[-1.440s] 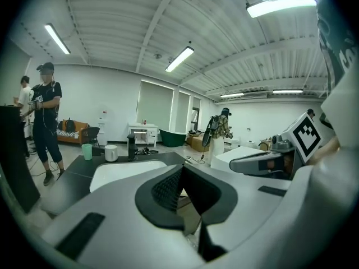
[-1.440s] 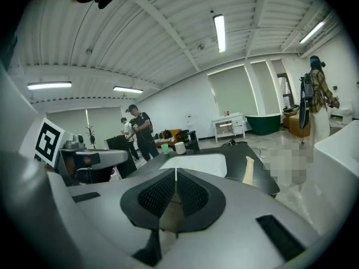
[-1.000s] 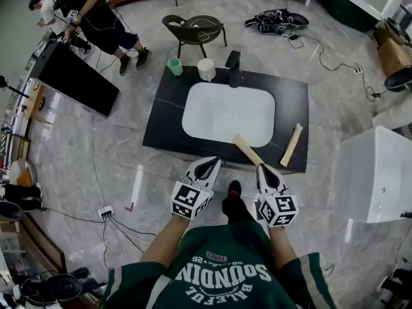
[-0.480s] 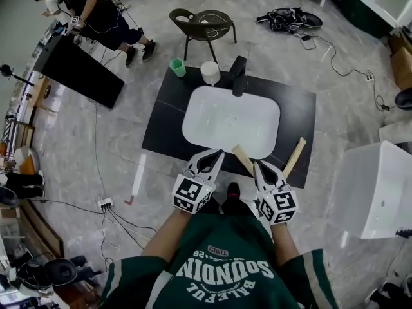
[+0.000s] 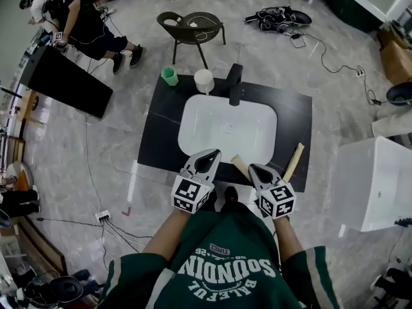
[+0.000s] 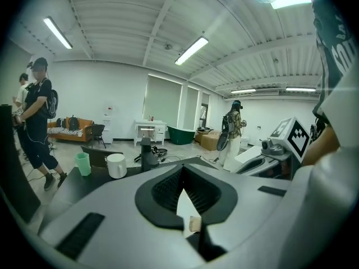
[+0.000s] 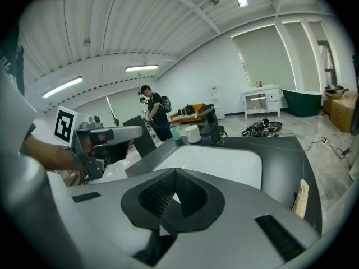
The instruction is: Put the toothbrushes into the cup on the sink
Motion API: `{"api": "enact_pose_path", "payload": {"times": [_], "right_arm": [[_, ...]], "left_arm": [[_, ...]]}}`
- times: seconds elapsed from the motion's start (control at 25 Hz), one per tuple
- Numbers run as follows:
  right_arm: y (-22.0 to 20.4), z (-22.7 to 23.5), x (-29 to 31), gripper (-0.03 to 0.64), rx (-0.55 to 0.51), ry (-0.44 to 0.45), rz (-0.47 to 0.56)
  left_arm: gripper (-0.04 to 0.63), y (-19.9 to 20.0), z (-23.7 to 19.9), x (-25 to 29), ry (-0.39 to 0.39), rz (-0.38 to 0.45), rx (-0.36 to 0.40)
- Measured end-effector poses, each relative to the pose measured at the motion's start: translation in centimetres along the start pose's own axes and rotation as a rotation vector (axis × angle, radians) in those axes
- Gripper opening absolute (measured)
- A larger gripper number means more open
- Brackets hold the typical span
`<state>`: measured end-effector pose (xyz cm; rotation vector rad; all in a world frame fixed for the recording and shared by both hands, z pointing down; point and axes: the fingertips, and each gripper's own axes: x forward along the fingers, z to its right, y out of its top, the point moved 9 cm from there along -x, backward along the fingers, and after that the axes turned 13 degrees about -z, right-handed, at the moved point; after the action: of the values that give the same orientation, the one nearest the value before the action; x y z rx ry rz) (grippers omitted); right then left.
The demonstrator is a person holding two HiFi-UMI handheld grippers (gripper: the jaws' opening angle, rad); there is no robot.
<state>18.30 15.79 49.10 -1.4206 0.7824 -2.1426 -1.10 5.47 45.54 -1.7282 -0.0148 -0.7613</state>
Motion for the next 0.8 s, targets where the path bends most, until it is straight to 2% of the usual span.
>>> {"api": "enact_pose_path", "payload": {"times": [0.16, 0.24, 0.36, 0.64, 0.8], "right_arm": [[0.2, 1.1, 1.5, 0.041, 0.115, -0.022, -0.075], [0.0, 1.3, 2.0, 0.041, 0.134, -0.047, -0.094], [0.2, 1.3, 3.0, 0.042, 0.110, -0.089, -0.123], [0.6, 0.6, 7.2, 0.047, 0.054, -0.155, -0.295], [0.2, 0.1, 9.4, 0.151, 0.016, -0.171, -0.389]], "left_arm": [[0.011, 0.1, -2.2, 1.6, -0.074, -0.005, 0.018], [0.009, 0.1, -2.9, 2.2, -0.112, -0.001, 0.022], [0.011, 0.3, -4.0, 3.5, -0.177, -0.005, 0.053], [0.011, -0.3, -7.5, 5.7, -0.304, -0.030, 0.070], [0.011, -1.5, -9.1, 6.5, -0.348, -0.060, 0.059]]}}
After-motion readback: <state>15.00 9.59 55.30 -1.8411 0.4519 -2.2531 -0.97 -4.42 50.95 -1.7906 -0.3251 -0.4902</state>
